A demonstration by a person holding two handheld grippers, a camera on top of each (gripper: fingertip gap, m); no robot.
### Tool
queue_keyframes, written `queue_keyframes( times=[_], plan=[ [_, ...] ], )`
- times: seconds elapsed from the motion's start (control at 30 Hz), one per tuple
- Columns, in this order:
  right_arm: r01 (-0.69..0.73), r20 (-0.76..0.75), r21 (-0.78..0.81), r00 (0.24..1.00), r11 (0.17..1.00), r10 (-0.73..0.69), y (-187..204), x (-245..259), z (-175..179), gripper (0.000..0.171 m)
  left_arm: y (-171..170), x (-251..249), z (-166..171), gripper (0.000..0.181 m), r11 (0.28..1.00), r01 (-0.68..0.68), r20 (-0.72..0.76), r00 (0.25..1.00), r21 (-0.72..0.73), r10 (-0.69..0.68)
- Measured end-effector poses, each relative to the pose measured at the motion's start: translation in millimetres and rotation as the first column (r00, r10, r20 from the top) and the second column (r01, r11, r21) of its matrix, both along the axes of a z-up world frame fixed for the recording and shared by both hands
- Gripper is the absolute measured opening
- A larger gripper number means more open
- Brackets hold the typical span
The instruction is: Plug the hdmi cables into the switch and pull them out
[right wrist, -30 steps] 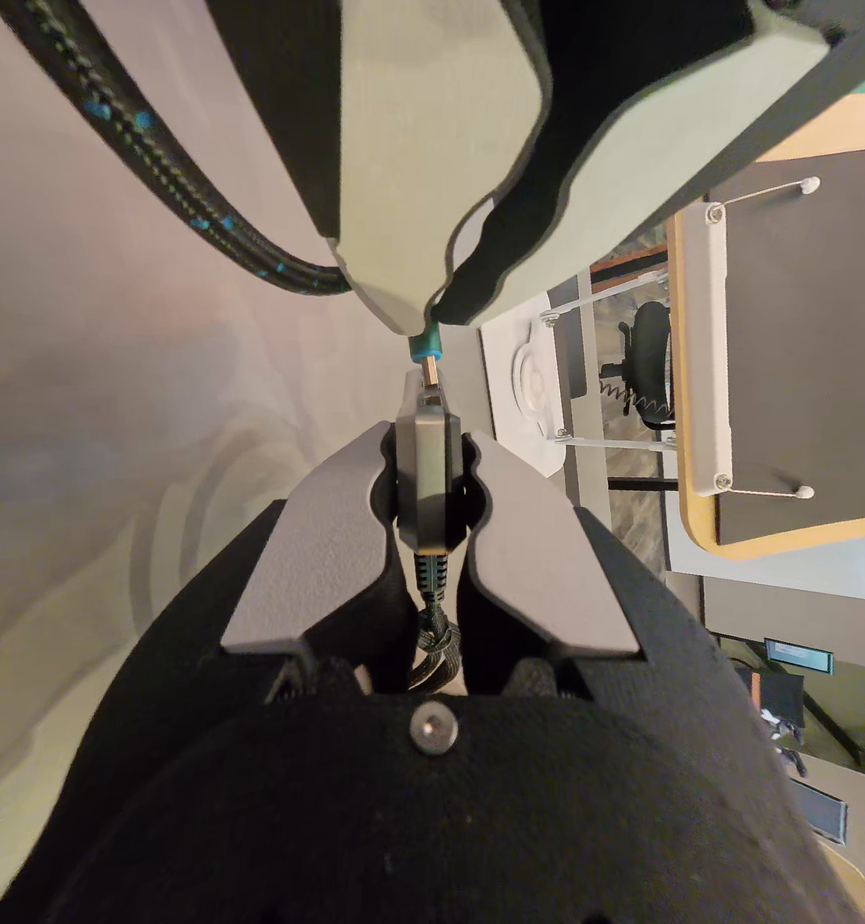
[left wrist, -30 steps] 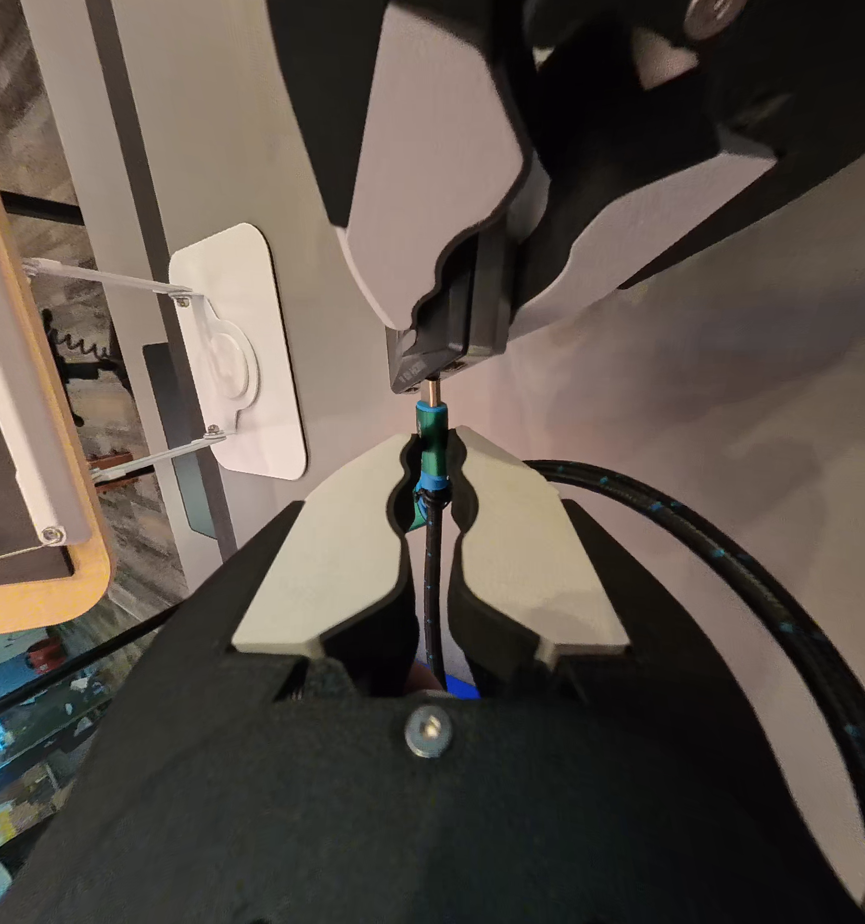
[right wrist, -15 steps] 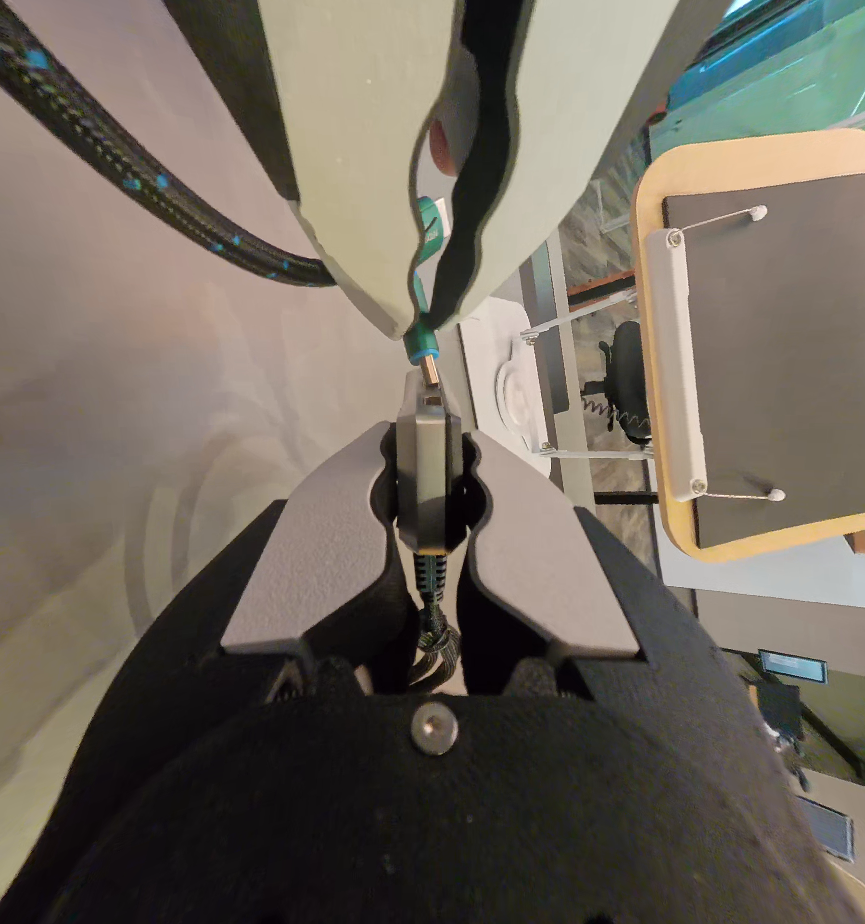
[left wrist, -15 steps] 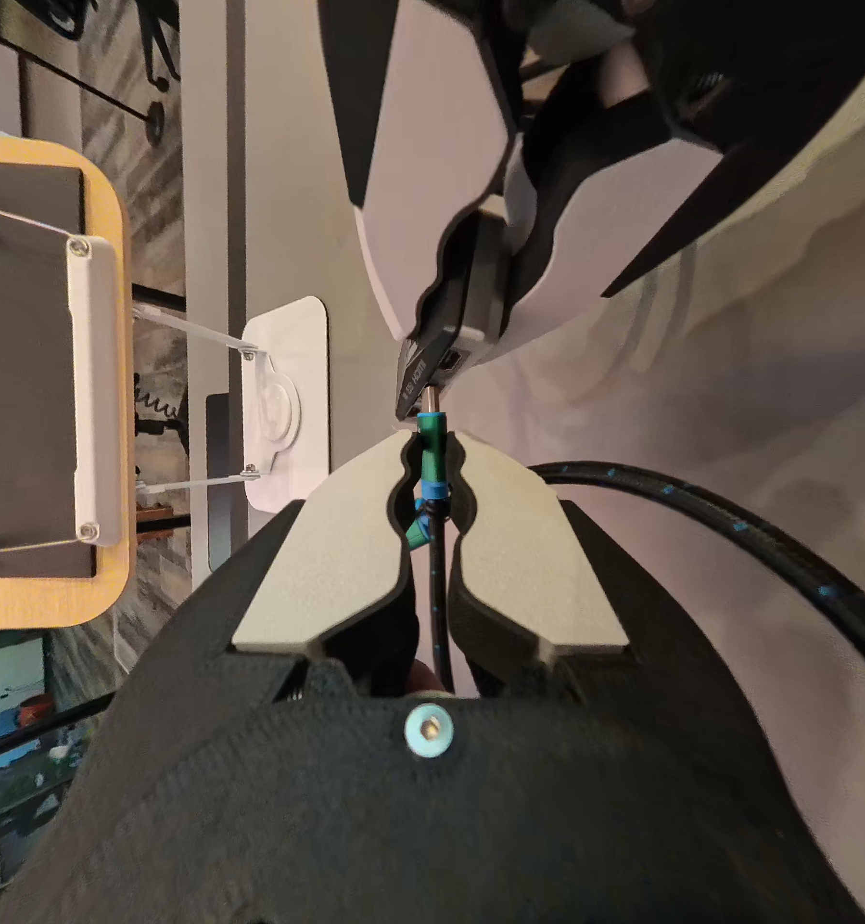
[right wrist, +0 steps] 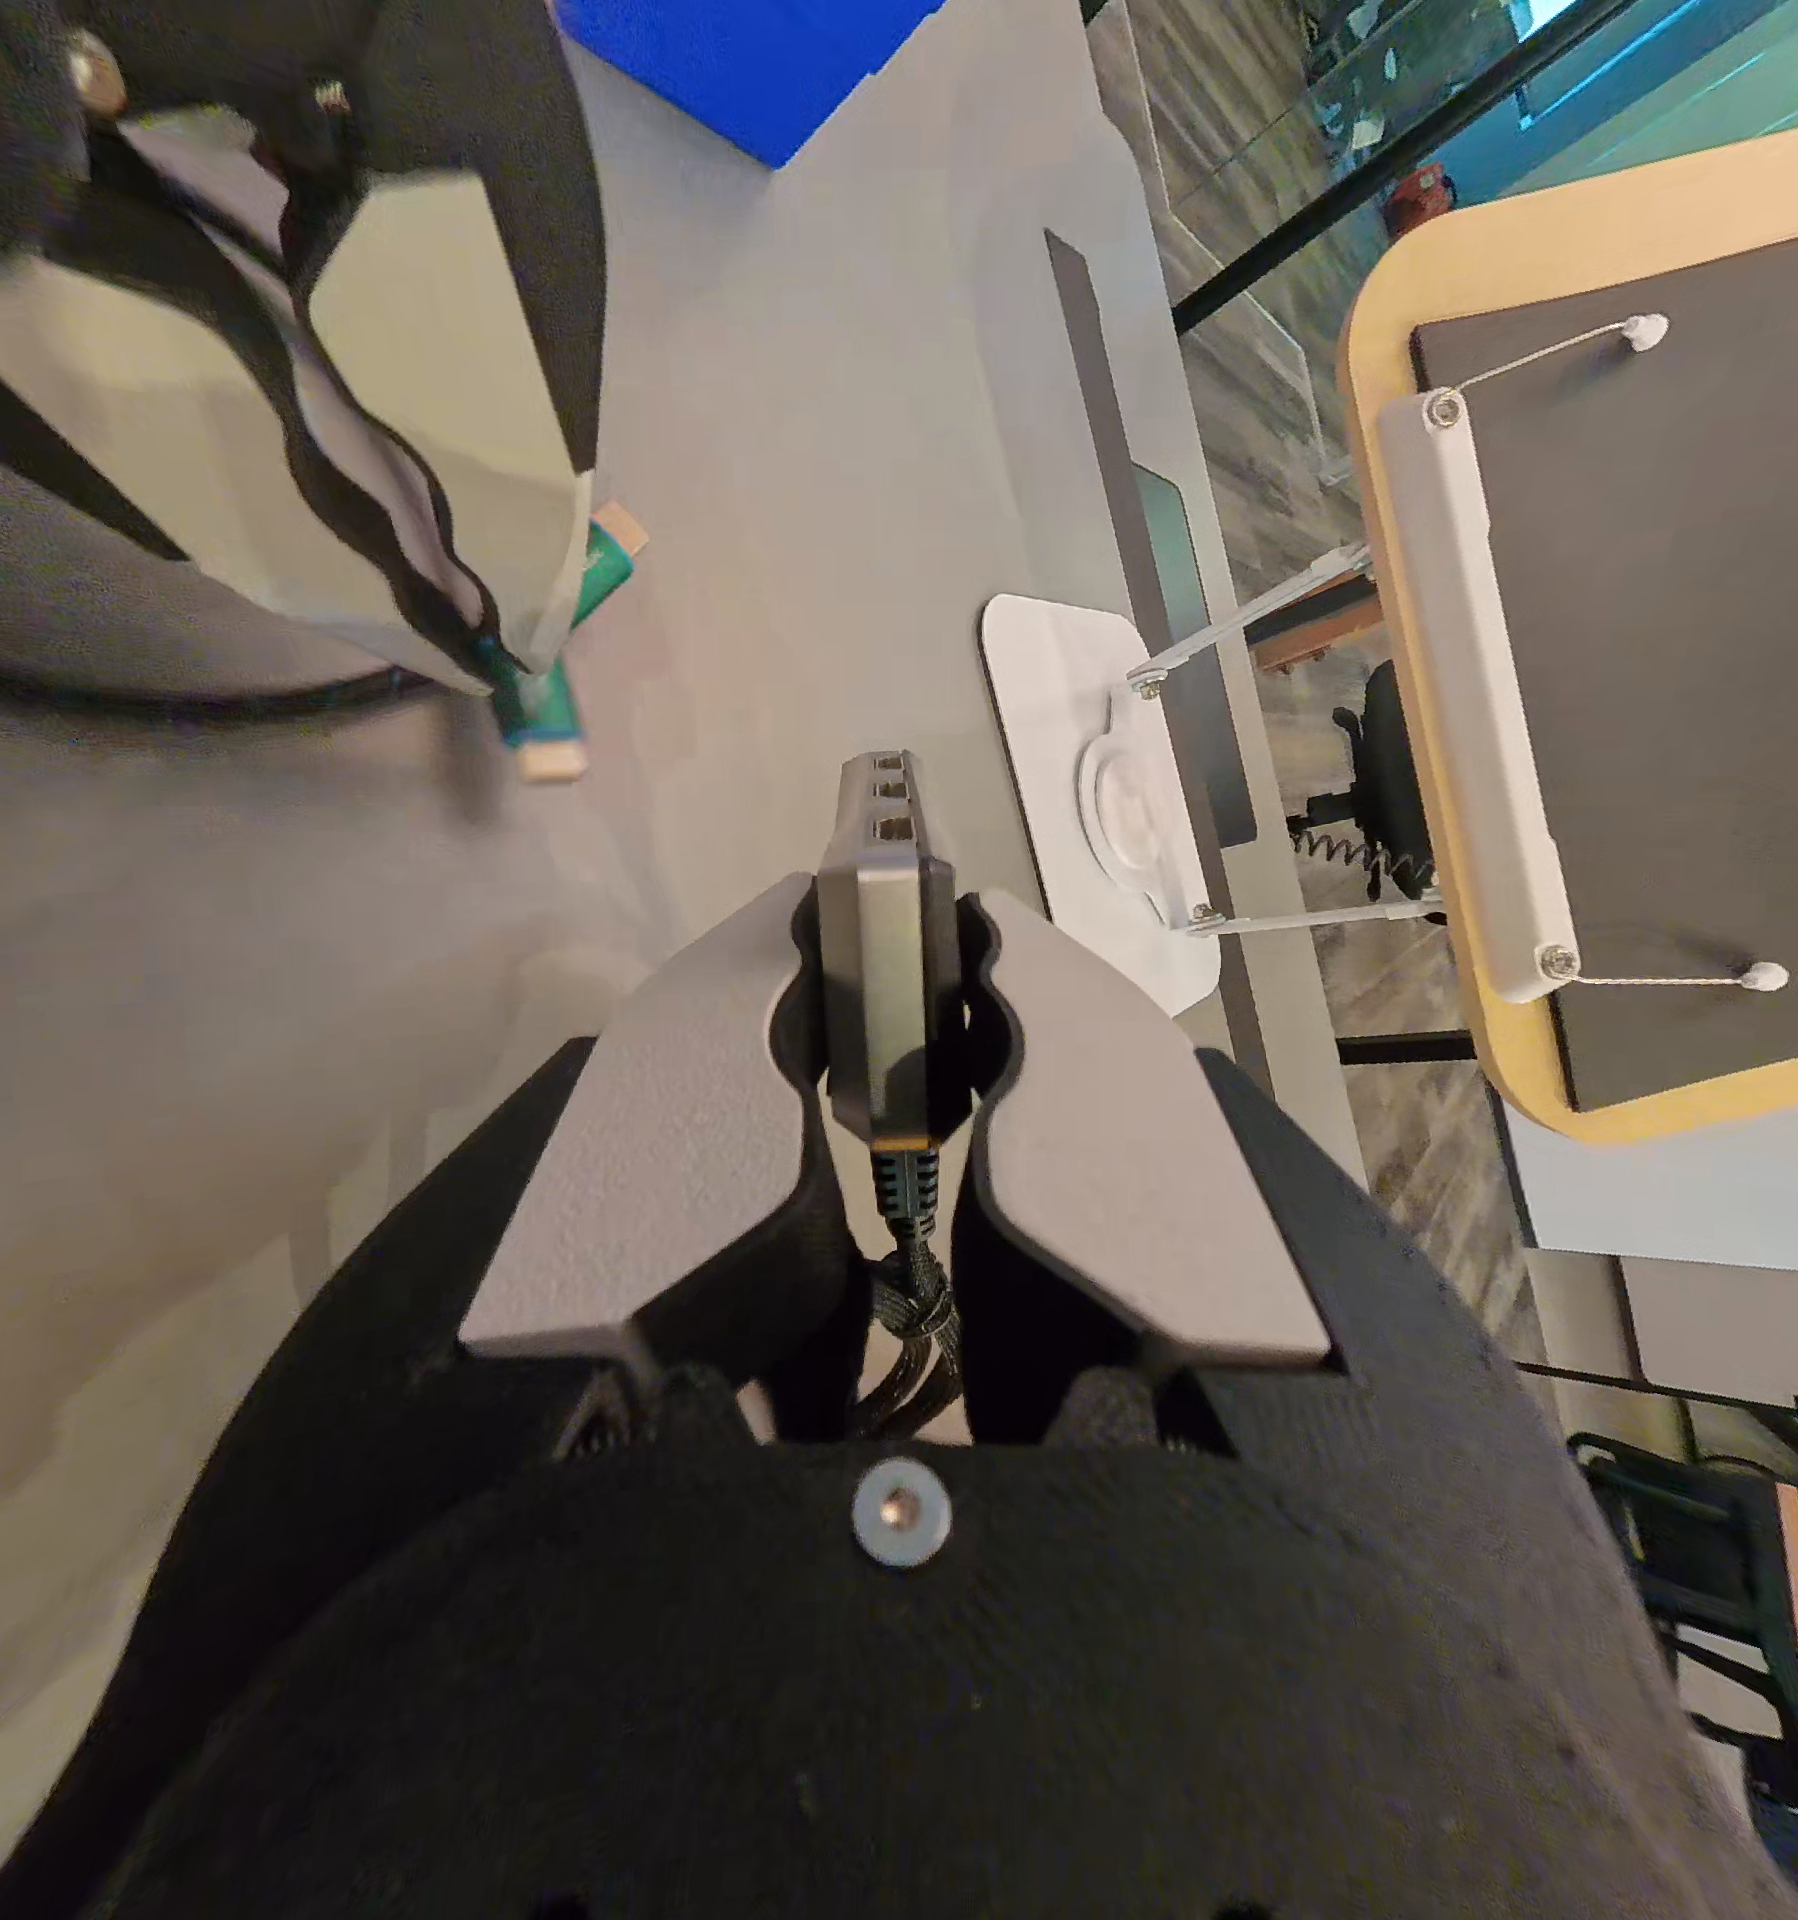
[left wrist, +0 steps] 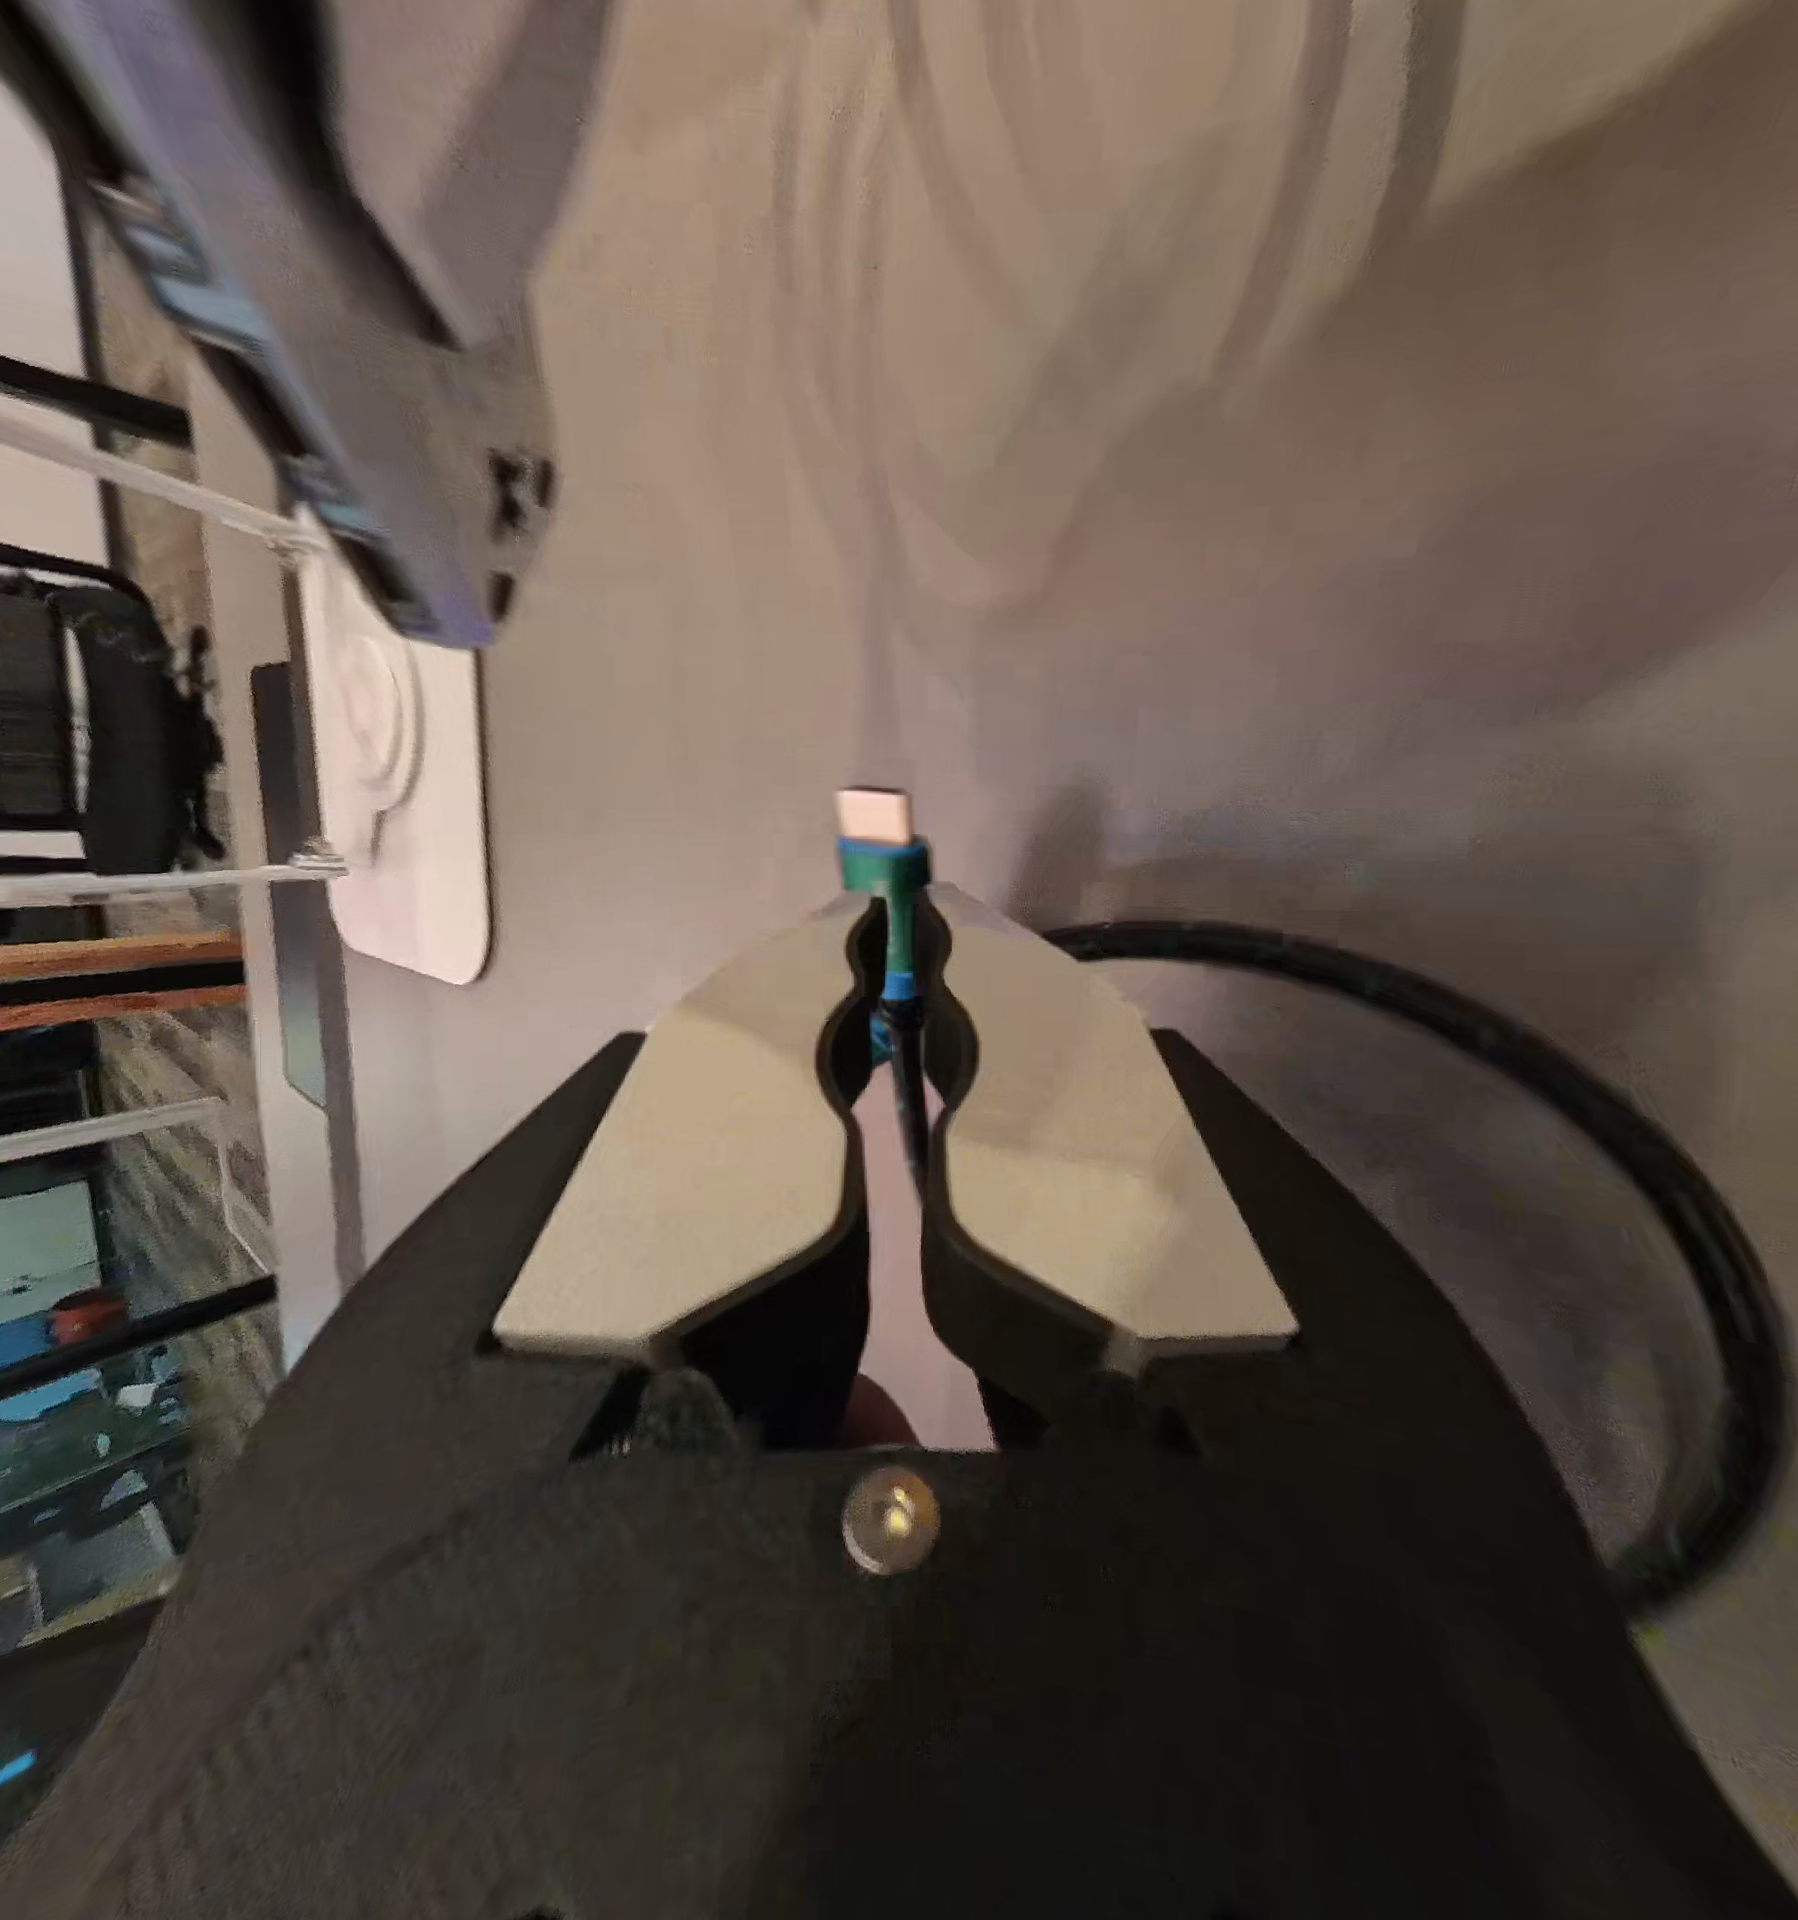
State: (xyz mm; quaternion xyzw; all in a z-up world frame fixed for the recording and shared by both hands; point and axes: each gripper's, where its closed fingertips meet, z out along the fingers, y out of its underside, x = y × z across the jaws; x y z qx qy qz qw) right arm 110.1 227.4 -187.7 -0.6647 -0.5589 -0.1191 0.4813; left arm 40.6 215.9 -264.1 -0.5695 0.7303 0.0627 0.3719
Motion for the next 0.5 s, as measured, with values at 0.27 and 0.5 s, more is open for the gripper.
queue_keyframes(
  times=[0.27,0.5],
  plan=[
    [-0.002,-0.075,-0.03,0.997,1.0,-0.001,0.6,2.8,3.4,0.021,3.0,-10.8,11.6,0.02,0.98,-0.053,0.06,0.996,-0.191,0.066],
    [-0.006,-0.119,-0.045,0.993,0.999,0.001,-0.1,2.8,6.3,0.022,9.7,-9.2,-13.3,0.022,0.837,-0.089,-0.031,0.996,-0.54,0.086]
  ],
)
